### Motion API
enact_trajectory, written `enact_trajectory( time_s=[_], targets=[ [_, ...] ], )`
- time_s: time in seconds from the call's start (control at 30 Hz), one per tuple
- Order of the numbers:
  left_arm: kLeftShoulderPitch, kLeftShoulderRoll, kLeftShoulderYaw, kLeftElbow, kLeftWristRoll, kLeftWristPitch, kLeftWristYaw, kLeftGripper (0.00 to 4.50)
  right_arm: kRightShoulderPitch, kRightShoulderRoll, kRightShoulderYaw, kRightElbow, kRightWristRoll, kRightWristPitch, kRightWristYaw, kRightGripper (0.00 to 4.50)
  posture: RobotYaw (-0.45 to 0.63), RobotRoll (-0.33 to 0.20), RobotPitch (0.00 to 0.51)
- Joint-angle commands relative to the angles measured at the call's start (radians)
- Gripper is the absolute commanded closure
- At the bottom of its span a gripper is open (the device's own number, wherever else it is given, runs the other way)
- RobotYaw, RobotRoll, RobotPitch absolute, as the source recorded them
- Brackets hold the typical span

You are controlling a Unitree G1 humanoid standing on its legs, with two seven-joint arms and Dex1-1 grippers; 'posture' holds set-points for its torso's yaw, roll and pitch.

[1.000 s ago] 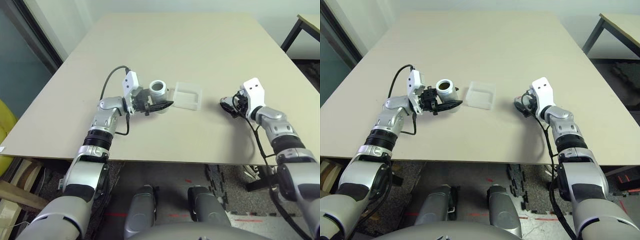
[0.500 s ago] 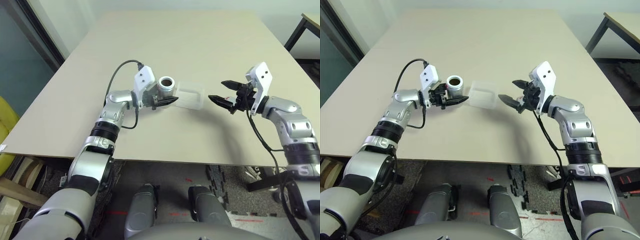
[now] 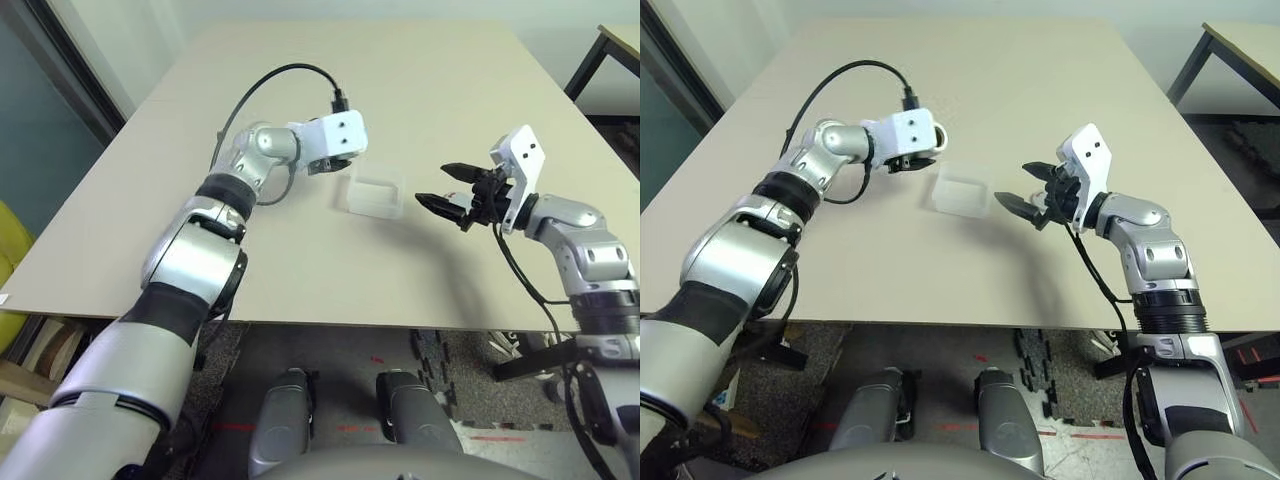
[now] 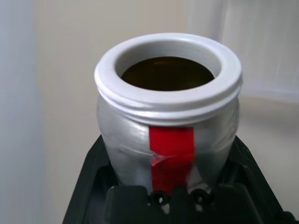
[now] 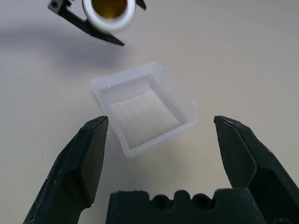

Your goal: Pour the medicine from the bottle into the box.

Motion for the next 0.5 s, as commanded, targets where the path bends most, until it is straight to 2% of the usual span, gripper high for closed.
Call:
enact_trajectory(
  time_s=[0.03,0.23,0.5],
  targets=[
    [-0.088,-0.063,-0.162,0.041,0.198,0.005,0.091,1.97,-0.004,0.017,-0.007,-0.001,0.009,-0.014,-0.016,0.00,-0.15,0.000,0.048],
    [-0.107,-0.119,-0.304,0.069,0.363,0.015,0.186,1.97,0.047,0.048,-0.044,-0.078,0.045,-0.001,-0.071,0.00,-0.21,0.000,0.046],
    [-0.120,-0.125,-0.289,0.080,0.383,0.045,0.198,1.97,0.104,0.055,-0.059,-0.153,0.087,0.030,-0.106,0.00,-0.21,0.000,0.051]
  ],
)
